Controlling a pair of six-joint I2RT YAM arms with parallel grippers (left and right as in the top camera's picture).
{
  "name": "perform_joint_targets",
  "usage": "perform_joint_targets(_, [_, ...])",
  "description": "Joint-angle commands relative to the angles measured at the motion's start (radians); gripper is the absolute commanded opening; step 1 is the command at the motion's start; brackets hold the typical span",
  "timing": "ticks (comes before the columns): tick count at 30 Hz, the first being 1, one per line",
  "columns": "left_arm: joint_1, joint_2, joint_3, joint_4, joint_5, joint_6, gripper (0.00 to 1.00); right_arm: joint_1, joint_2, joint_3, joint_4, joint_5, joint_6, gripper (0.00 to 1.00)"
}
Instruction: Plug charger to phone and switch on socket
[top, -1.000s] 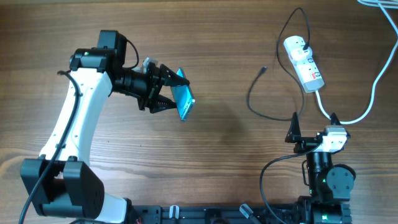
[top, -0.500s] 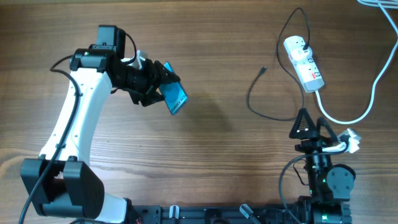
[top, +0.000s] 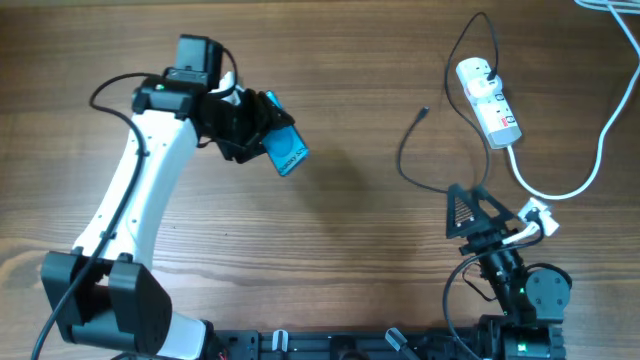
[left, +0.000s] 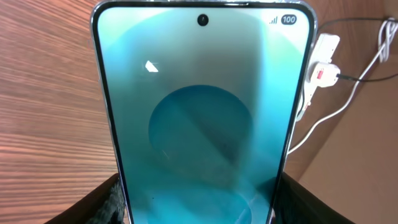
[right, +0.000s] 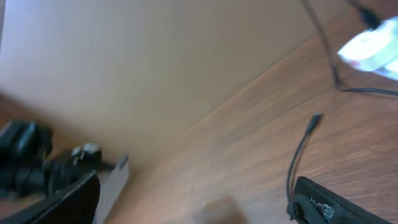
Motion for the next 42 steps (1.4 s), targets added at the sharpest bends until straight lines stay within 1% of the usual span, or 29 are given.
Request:
perform_joint_targets(1, [-0.042,-0.035,0.0,0.024,-0.027,-0.061,0.48,0.002,0.048,-0.001,0.046,-0.158,-0.109,1.0])
perform_joint_targets(5, [-0.067,-0.035,0.0,0.04,-0.04,-0.101,0.48,0.039,0.148,-0.001,0.109,-0.193,-0.14,1.0])
perform_joint_targets(10, [-0.085,-0.035,0.0,0.052,-0.042,-0.108,0.48,0.118,0.303,0.003,0.26,-0.191,-0.14,1.0])
perform_joint_targets(15, [-0.09,-0.035,0.0,0.058,-0.042,-0.13,0.47,0.223,0.52,0.054,0.365,-0.163,-0.19,1.0])
perform_joint_targets(22, [-0.09,-0.035,0.0,0.061,-0.042,-0.164,0.47,0.346,0.823,0.146,0.52,-0.1,-0.213,1.0])
perform_joint_targets(26, [-0.09,-0.035,0.0,0.062,-0.041,-0.19,0.46,0.381,1.003,0.173,0.706,-0.093,-0.206,1.0])
perform_joint_targets(30, [-0.091,-0.035,0.0,0.073,-0.033,-0.218,0.44,0.407,1.181,0.18,0.948,-0.092,-0.13,1.0])
perform_joint_targets(33, [-0.1,-0.035,0.0,0.084,-0.034,-0.243,0.44,0.43,1.296,0.197,1.065,-0.076,-0.082,0.99])
perform_joint_targets(35, [-0.112,-0.035,0.0,0.099,-0.034,-0.243,0.44,0.45,1.357,0.222,1.101,-0.074,-0.077,0.99])
perform_joint_targets(37, [-0.126,-0.035,0.0,0.114,-0.034,-0.243,0.44,0.475,1.404,0.259,1.114,-0.074,-0.076,0.96])
perform_joint_targets(42, [-0.163,-0.035,0.0,0.121,-0.064,-0.261,0.44,0.514,1.447,0.347,1.11,-0.044,-0.08,0.89])
